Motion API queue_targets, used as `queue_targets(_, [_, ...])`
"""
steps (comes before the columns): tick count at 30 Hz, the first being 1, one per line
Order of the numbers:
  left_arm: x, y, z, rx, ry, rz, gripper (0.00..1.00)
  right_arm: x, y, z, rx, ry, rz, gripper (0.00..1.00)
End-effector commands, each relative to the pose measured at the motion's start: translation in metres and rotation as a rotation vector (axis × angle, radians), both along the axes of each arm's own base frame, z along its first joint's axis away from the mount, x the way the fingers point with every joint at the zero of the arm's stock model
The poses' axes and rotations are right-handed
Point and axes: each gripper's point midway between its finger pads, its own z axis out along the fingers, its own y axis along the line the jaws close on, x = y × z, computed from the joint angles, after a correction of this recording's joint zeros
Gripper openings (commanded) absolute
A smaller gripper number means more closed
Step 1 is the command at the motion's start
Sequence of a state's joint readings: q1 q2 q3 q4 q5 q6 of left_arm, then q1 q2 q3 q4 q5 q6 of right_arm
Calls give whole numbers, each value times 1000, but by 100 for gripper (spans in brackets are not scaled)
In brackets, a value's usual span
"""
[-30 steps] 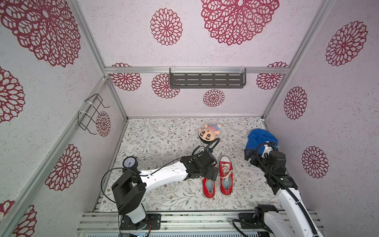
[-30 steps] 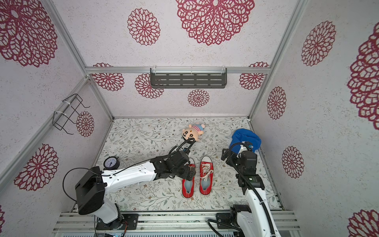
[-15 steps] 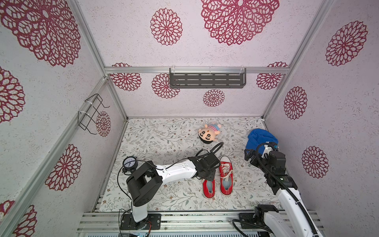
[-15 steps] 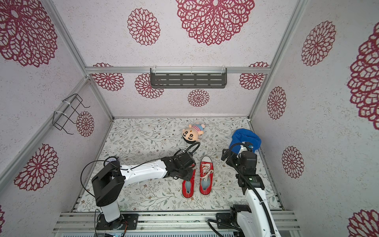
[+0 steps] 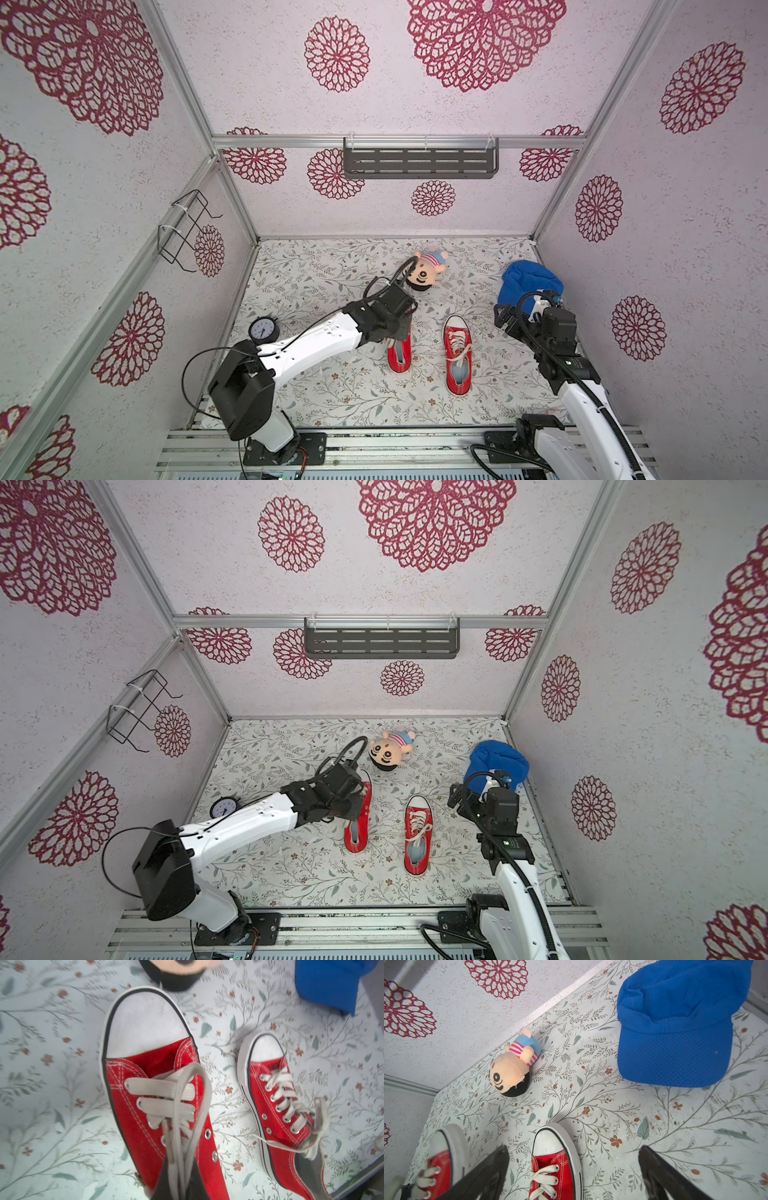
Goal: Remove the insole from the shoe
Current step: Pick up the shoe at the center of the board, then place the shoe at the center of the board.
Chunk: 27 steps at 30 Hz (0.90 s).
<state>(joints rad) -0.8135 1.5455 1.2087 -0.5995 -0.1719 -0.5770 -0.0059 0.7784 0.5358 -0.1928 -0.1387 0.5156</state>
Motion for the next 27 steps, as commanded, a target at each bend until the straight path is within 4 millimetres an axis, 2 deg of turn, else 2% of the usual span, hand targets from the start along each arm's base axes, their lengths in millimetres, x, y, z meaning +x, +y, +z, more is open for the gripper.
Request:
queue_targets(1, [23,15,21,-19,-92,-48,0,6,6,7,2,-33,39,99])
queue_targets(7, [49,40,0,21,-23,-108,0,3,9,0,7,-12,56,99])
queue_targets(16, [54,41,-66,31,106,-66,1,-1,16,-7,6,9,99,99])
queue_targets(18, [55,43,-70,37,112,-58,23,-1,18,-8,4,16,111,99])
queue_targets(20, [57,47,-62,45,96,-51,35,-1,22,-6,4,18,131,99])
queue_targets(22, [58,51,-47,46,67,-47,48,1,26,-5,4,20,153,99])
queue_targets(27, [54,76,10,10,-53,0,71,5,47,-2,-2,16,231,99])
